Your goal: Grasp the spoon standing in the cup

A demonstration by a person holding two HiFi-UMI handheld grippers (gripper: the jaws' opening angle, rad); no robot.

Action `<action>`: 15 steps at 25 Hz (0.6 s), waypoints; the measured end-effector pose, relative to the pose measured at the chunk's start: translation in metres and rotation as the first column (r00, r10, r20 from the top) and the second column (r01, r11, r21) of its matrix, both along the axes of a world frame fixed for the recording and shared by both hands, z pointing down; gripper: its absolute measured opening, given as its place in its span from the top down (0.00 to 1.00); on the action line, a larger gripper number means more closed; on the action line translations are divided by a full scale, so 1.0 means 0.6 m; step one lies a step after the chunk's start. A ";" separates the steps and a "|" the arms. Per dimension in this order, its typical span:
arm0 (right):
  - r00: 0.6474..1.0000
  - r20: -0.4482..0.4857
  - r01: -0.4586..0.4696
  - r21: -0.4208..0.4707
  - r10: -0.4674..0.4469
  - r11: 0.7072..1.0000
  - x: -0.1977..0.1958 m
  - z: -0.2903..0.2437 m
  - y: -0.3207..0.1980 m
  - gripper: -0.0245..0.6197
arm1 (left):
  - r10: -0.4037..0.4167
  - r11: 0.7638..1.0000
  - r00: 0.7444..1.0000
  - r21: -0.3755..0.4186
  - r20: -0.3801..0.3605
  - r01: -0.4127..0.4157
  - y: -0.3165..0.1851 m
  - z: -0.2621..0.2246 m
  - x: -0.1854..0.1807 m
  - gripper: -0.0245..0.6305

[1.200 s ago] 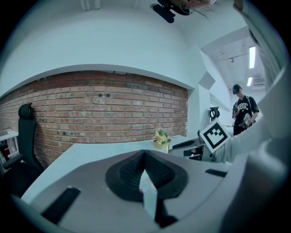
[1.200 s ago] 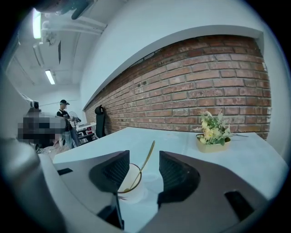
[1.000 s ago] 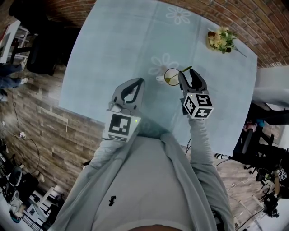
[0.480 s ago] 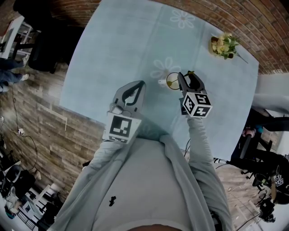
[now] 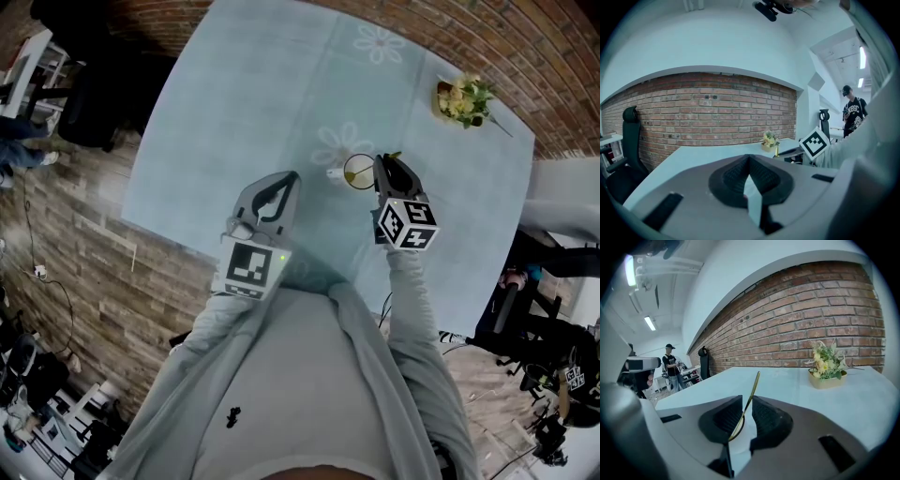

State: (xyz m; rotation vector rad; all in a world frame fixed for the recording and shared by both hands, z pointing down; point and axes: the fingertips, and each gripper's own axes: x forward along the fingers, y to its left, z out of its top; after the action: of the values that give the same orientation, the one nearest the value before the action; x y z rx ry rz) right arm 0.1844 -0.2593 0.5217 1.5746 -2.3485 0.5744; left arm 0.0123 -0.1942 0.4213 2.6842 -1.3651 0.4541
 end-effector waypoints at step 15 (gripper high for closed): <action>0.996 0.052 0.078 0.014 -0.079 0.997 -0.034 -0.029 0.013 0.94 | 0.000 1.000 1.000 0.017 -0.012 0.000 0.004 -0.011 -0.005 0.93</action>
State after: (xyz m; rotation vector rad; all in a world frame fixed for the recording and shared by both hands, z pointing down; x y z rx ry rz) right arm 0.1642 -0.2514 0.5043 1.4818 -2.4441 0.5922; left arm 0.0092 -0.1916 0.4148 2.6955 -1.3722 0.4272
